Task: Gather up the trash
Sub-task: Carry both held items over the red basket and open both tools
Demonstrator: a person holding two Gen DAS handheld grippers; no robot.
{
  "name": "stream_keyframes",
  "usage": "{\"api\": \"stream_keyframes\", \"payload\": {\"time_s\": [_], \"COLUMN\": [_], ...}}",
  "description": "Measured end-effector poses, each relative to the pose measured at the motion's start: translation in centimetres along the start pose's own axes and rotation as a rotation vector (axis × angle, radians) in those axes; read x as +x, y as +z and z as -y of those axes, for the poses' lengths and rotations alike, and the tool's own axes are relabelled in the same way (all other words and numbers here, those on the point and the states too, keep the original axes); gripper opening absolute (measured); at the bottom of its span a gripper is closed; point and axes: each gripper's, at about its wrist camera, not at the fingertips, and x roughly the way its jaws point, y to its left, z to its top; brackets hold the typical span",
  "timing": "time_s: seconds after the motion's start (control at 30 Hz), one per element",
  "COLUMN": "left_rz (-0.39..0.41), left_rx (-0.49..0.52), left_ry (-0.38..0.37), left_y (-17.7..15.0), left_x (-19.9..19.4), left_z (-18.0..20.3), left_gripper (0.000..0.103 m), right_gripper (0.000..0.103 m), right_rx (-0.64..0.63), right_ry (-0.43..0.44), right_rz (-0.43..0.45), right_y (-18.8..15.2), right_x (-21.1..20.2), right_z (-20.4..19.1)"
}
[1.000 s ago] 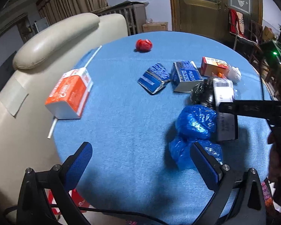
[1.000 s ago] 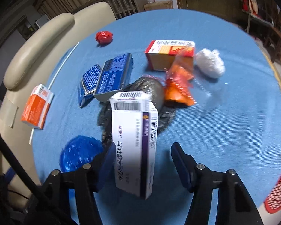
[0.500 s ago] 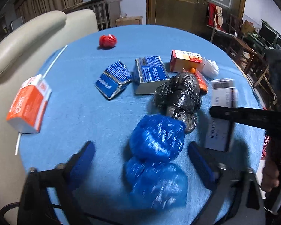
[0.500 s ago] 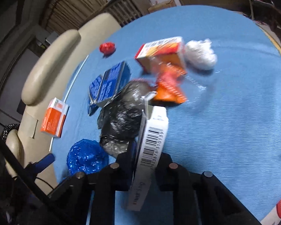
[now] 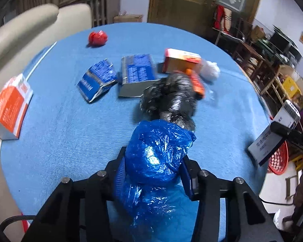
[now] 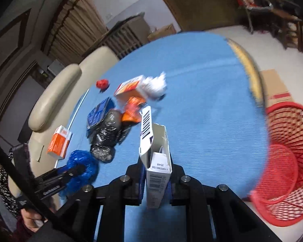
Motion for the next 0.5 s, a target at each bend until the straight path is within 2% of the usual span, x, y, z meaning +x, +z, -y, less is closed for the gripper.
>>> {"api": "stream_keyframes", "payload": {"time_s": [0.1,0.23,0.37,0.5], "left_rz": [0.037,0.068,0.051,0.020], "left_rx": [0.066,0.185,0.300,0.390], "left_ry": [-0.026,-0.112,-0.205,-0.307], "left_y": [-0.1,0.1,1.1,2.5], "left_x": [-1.6,-3.4,-3.1,-1.7], "left_z": [2.8,7.6,13.5,19.7], "left_gripper": [0.049,0.049,0.049,0.049], "right_gripper": [0.018,0.018,0.018,0.018], "right_rx": [-0.002,0.048,0.121,0.204], "right_ry": [-0.057,-0.101,-0.186,-0.222], "right_rz": [0.064,0.121,0.182,0.212], "right_y": [-0.7,-1.3,-1.7,-2.1], "right_x": [-2.6,-5.6,-8.8,-11.0], "right_z": [1.9,5.4,9.6,13.3]}}
